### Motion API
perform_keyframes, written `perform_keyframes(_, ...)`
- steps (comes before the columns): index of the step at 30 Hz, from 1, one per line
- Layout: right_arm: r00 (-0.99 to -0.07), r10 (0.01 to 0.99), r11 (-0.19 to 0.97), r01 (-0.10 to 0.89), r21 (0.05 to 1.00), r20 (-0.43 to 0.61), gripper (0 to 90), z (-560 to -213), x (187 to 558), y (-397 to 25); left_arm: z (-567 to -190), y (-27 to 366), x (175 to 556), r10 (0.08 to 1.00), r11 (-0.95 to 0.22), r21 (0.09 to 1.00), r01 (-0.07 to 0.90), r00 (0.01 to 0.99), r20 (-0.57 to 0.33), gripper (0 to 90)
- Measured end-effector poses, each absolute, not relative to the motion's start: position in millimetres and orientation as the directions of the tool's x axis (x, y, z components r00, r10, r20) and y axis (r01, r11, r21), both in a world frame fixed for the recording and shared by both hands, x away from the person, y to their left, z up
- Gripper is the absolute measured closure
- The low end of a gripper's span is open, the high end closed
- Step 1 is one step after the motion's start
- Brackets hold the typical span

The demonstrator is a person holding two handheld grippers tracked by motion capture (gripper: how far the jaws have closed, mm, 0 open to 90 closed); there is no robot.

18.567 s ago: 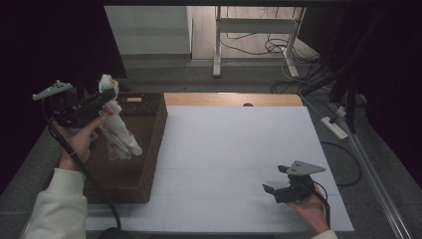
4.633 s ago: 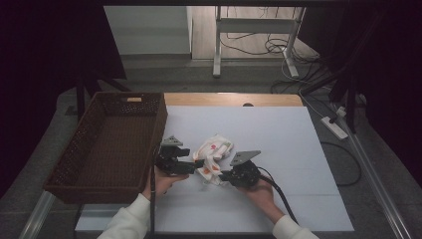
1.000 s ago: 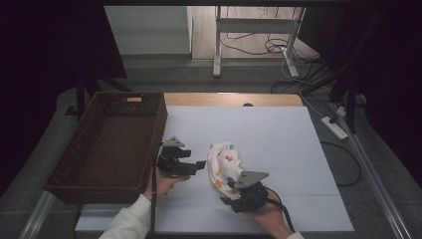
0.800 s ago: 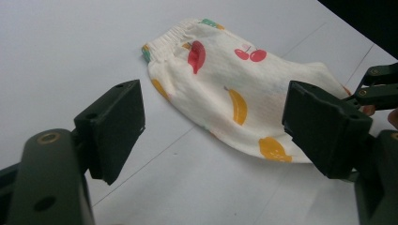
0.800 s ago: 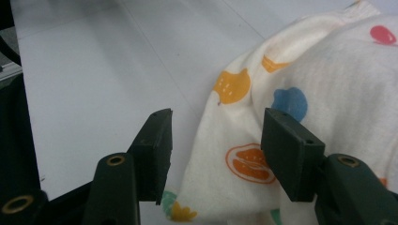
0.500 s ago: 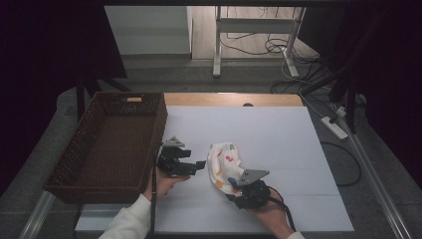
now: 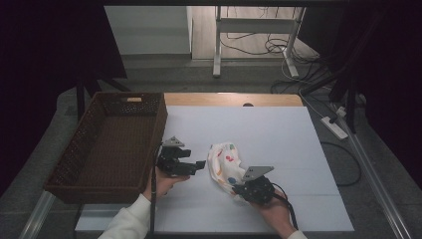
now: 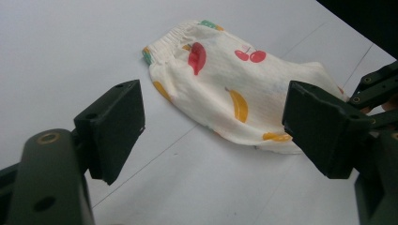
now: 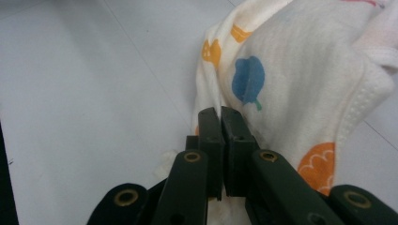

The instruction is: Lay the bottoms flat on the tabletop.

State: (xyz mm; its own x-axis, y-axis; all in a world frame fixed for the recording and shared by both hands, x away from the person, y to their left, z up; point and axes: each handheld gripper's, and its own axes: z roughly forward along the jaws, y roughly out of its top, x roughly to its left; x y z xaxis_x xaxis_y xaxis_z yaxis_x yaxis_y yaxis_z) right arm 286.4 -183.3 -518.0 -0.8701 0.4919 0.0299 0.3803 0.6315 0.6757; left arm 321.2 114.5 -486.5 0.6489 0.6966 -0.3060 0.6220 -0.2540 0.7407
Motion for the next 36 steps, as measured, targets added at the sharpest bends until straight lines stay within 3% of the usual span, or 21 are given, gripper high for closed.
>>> perform_keyframes(15,-0.914,0.402,0.59,0.3,0.75,0.049,87.9,-501,272,-167,-487,114,322,0.697,-0.256,0.74,0.622,0.649,-0.304,20.4)
perform_keyframes(36,-0.962,0.257,0.631,0.237,0.739,0.09,88.0,-515,259,-116,-489,114,323,0.7,-0.255,0.735,0.628,0.645,-0.308,20.4)
